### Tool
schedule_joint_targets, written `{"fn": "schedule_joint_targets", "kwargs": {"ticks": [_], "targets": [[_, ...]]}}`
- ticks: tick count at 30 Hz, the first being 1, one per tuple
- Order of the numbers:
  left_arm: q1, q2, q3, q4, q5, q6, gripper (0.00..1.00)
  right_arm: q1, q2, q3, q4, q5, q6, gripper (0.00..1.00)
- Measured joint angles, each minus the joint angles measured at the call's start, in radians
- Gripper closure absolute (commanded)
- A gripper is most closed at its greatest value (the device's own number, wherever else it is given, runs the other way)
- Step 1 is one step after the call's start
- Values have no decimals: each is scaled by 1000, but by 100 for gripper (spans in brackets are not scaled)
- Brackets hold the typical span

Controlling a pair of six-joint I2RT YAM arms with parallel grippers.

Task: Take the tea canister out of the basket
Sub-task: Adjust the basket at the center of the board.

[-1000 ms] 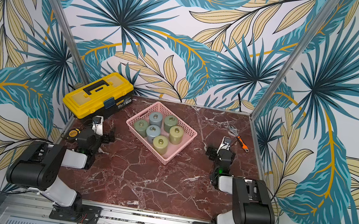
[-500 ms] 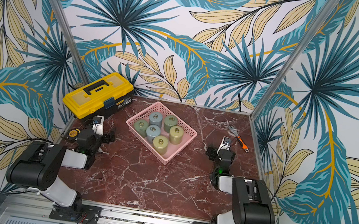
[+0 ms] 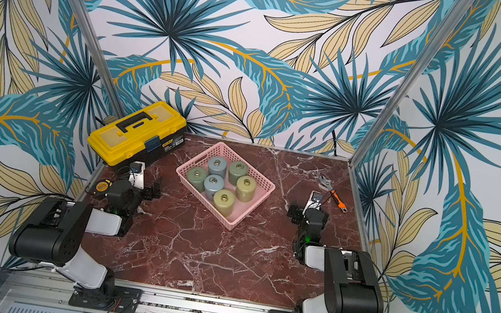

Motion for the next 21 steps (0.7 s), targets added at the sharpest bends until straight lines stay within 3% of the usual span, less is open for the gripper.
{"fn": "schedule_joint_targets", "kwargs": {"ticks": [17, 21], "targets": [[0, 0, 0, 0, -12, -3, 0, 0, 0, 0, 0, 0, -1, 1], [-15, -26, -29, 28, -53, -2, 0, 0, -69, 3, -69, 0, 0, 1]]}}
